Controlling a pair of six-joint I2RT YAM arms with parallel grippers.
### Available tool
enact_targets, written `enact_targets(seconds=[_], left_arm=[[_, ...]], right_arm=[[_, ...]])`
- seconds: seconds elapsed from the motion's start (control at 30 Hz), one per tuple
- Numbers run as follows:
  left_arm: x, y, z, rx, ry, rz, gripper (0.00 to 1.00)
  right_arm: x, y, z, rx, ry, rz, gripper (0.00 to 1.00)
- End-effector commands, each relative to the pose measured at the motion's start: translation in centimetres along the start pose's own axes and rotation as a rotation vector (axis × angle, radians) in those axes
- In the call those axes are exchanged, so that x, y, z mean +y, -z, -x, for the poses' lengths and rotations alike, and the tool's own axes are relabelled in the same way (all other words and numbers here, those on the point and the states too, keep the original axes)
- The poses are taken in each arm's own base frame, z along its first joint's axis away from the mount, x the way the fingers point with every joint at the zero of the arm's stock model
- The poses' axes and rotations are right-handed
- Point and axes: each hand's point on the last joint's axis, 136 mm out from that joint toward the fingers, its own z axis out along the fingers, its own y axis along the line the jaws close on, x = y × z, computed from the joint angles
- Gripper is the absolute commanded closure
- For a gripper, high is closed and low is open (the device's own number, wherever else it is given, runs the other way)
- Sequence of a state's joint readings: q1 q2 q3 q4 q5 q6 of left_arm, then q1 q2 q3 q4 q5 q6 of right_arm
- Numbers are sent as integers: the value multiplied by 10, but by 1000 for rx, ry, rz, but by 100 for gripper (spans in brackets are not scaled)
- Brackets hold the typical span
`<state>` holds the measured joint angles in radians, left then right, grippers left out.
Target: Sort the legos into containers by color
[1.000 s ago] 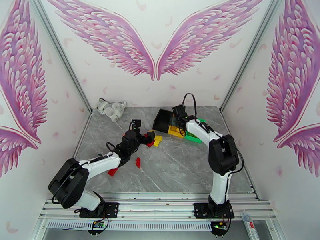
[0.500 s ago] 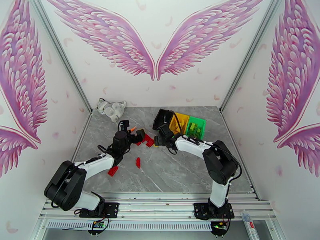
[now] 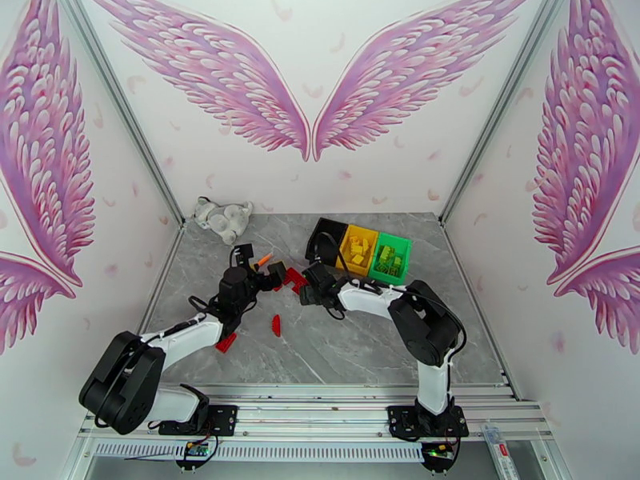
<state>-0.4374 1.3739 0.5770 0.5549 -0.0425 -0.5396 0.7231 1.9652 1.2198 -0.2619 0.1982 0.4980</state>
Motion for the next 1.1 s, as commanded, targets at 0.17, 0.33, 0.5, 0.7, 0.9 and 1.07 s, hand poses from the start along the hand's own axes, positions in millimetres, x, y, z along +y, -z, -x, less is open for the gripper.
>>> enact_targets(seconds=[0.17, 0.33, 0.5, 0.7, 0.9, 1.07], left_arm=[[10, 16, 3, -19, 19, 22, 1], [20, 23, 2, -21, 63, 18, 1], [27, 28, -1, -21, 96, 14, 1], [29, 35, -4, -16, 102, 14, 1], [19, 38, -4, -5, 88, -22, 1], [-5, 29, -11, 32, 48, -82, 1]], right_arm=[[6, -20, 11, -19, -19, -35, 30], [8, -29, 18, -24, -20, -60, 33], [6, -34, 24, -37, -28, -82, 40], [3, -24, 28, -70, -46, -88, 59], [-3, 2, 38, -127, -62, -80, 72], [-23, 30, 58, -179, -105, -86, 74]])
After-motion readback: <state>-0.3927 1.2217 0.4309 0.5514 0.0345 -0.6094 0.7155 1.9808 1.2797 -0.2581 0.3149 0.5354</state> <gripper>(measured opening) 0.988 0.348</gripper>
